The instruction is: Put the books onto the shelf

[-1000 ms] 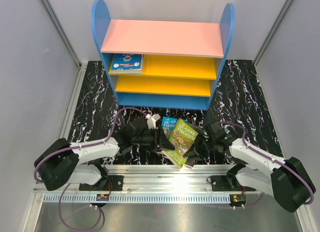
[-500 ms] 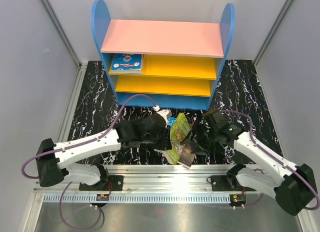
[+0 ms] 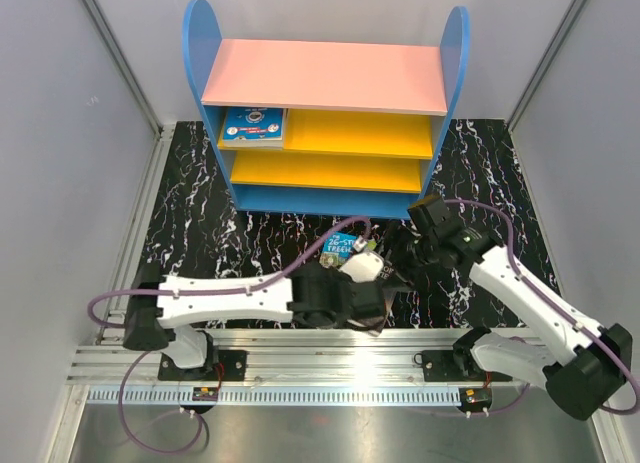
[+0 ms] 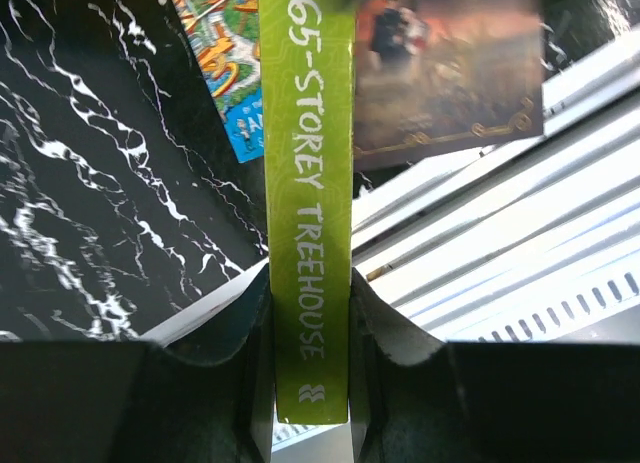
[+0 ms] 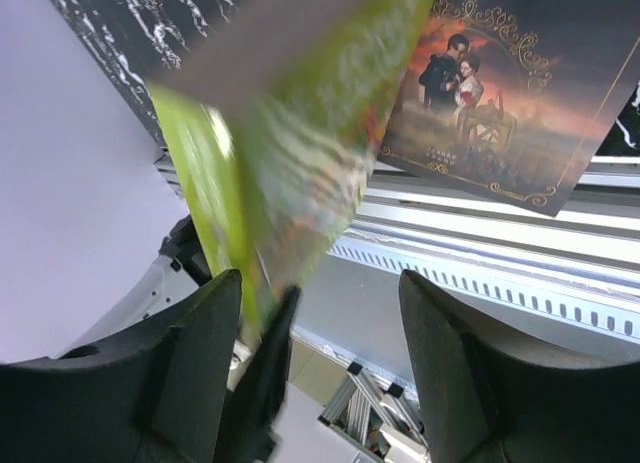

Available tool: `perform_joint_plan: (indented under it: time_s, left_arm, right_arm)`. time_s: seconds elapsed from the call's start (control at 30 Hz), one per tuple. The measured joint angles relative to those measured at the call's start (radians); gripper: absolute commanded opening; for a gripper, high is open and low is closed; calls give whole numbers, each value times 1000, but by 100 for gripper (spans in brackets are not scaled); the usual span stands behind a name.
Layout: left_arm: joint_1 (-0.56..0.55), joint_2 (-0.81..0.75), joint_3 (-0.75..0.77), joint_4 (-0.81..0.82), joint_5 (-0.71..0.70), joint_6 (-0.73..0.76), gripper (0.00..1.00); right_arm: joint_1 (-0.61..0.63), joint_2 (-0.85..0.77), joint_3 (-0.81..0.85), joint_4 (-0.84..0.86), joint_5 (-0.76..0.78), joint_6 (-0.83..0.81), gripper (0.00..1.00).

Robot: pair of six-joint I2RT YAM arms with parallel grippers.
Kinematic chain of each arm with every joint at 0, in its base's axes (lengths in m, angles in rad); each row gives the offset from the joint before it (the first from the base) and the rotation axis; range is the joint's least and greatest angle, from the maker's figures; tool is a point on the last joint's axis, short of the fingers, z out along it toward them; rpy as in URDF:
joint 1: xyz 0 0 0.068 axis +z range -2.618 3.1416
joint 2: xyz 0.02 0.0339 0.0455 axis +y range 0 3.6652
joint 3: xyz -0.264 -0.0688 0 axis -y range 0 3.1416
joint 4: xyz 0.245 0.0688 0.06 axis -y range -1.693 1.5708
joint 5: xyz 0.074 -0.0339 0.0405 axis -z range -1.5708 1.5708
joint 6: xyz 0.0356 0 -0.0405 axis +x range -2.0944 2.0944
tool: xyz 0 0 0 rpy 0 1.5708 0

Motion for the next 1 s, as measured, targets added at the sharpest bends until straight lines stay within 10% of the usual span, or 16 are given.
perform_joint_plan:
  time_s: [0.27,0.43,0.57,0.73,0.9,1.0]
  left_arm:
    - [-174,203,236,-176,-141,-24,0]
    - [-198,264,338,-262,-198,-54,0]
    - [-200,310,417,-335,-205,-86,3]
    - [-203,330,435,-357,-229,-124,35]
    - [-200,254,425,-274,-275,-156,90]
    - [-181,80,360,-225,-274,-158,99]
  right_arm:
    - [1,130,-5,56,-32,9,66]
    - [4,185,0,50,-32,1,6]
    - [4,188,10,50,-45,6,0]
    - [4,190,26,51,-37,-13,0]
    - [16,216,92,85,-39,-31,0]
    - [20,222,127,127,-52,-33,0]
